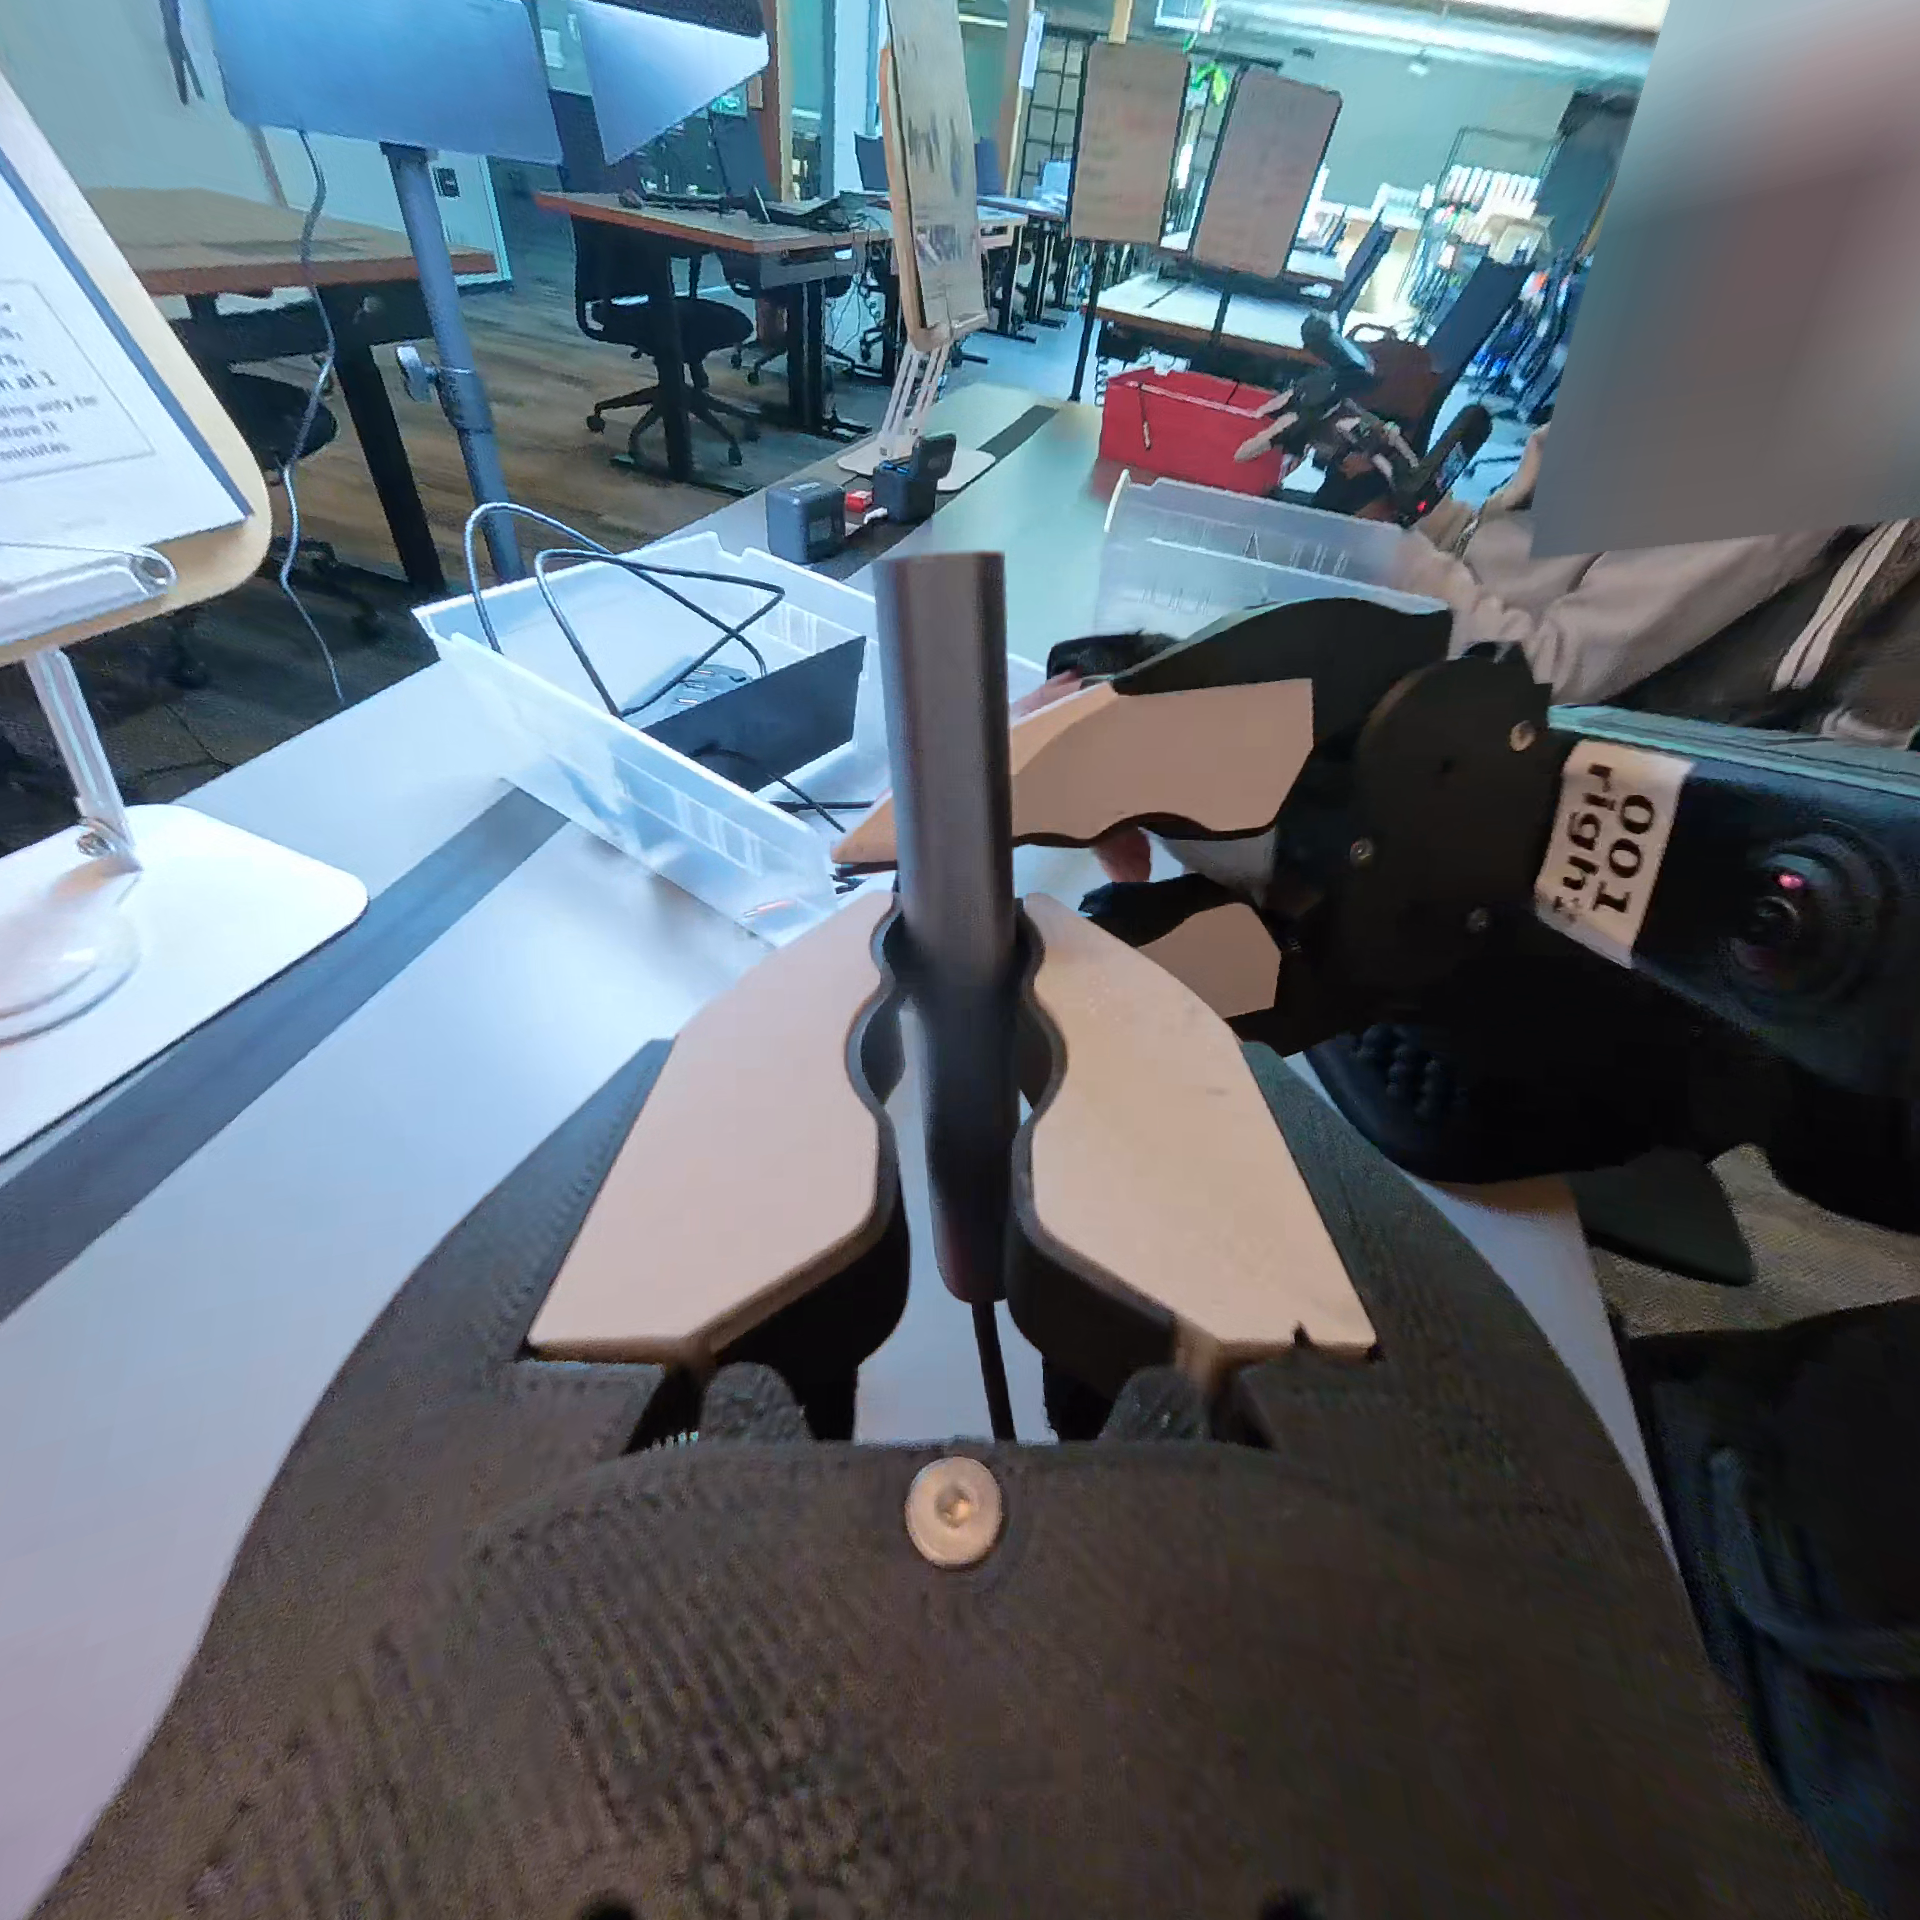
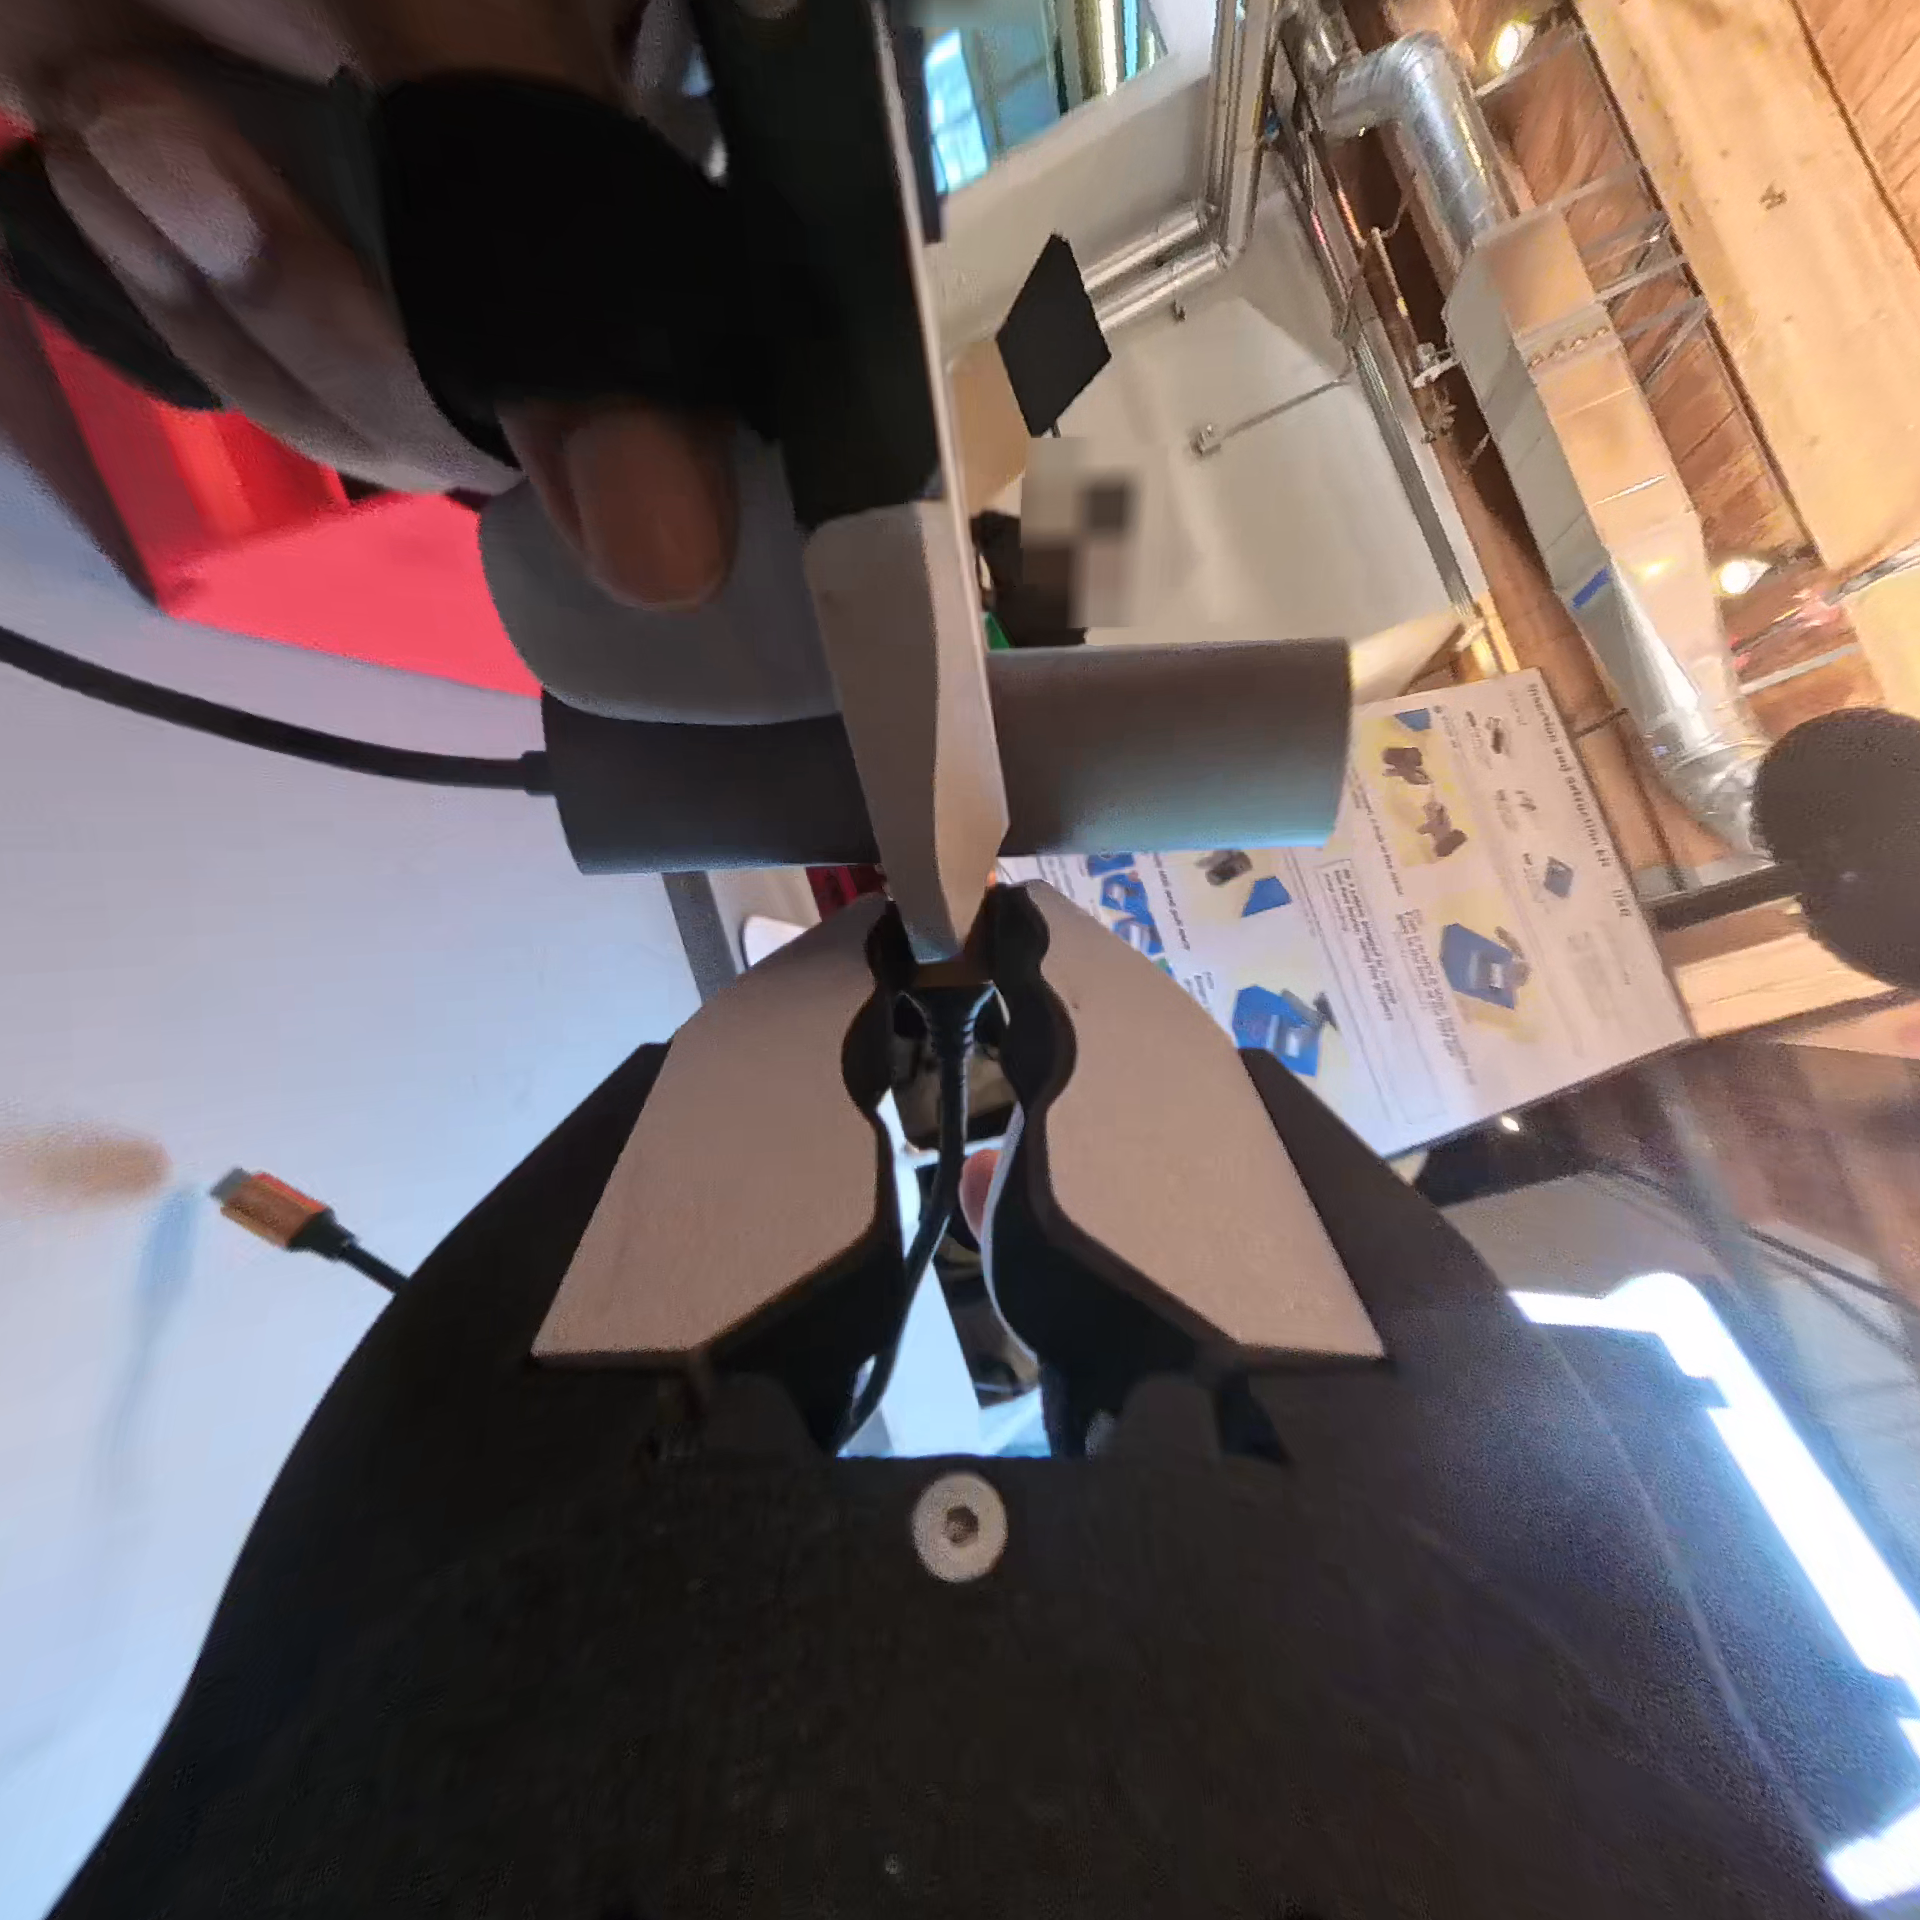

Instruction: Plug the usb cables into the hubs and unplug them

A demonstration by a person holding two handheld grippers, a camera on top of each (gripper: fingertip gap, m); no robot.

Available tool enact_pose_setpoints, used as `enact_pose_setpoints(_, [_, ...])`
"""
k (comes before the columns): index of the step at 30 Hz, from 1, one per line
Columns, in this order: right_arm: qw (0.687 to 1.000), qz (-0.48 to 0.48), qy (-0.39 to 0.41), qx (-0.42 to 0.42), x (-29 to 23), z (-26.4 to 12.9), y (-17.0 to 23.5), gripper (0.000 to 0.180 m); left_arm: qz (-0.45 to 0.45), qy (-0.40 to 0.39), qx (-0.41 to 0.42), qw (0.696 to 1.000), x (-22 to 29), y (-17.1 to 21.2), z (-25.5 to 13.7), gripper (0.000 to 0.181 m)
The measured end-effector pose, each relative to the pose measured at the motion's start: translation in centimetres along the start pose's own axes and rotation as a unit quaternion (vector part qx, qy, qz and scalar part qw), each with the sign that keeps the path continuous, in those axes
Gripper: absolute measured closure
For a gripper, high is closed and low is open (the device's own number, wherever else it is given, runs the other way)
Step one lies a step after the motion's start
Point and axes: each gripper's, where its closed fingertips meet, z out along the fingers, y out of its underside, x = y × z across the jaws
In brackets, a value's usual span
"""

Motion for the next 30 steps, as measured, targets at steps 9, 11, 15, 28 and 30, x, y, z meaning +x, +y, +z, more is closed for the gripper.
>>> enact_pose_setpoints(9, [0.999, 0.036, 0.005, 0.03, 0.1, 0.6, 1.0, 0.163, -0.104, 0.026, 0.084, 0.991, -1.4, -0.7, 0.4, 0.165])
enact_pose_setpoints(11, [0.999, 0.036, 0.016, -0.027, 1.1, 0.5, 4.3, 0.163, -0.148, -0.008, 0.212, 0.966, -4.2, -3.8, -3.6, 0.164])
enact_pose_setpoints(15, [0.995, 0.091, 0.042, 0.003, 4.0, -0.8, 5.3, 0.163, -0.068, -0.048, 0.228, 0.97, -5.7, -5.8, -10.5, 0.164])
enact_pose_setpoints(28, [0.951, 0.18, 0.246, -0.051, 16.8, -6.0, 16.9, 0.163, -0.049, -0.021, 0.164, 0.985, -3.8, -4.1, -5.1, 0.164])
enact_pose_setpoints(30, [0.938, 0.188, 0.284, -0.059, 17.8, -6.5, 19.2, 0.163, -0.045, -0.029, 0.156, 0.986, -4.1, -3.5, -4.6, 0.163])
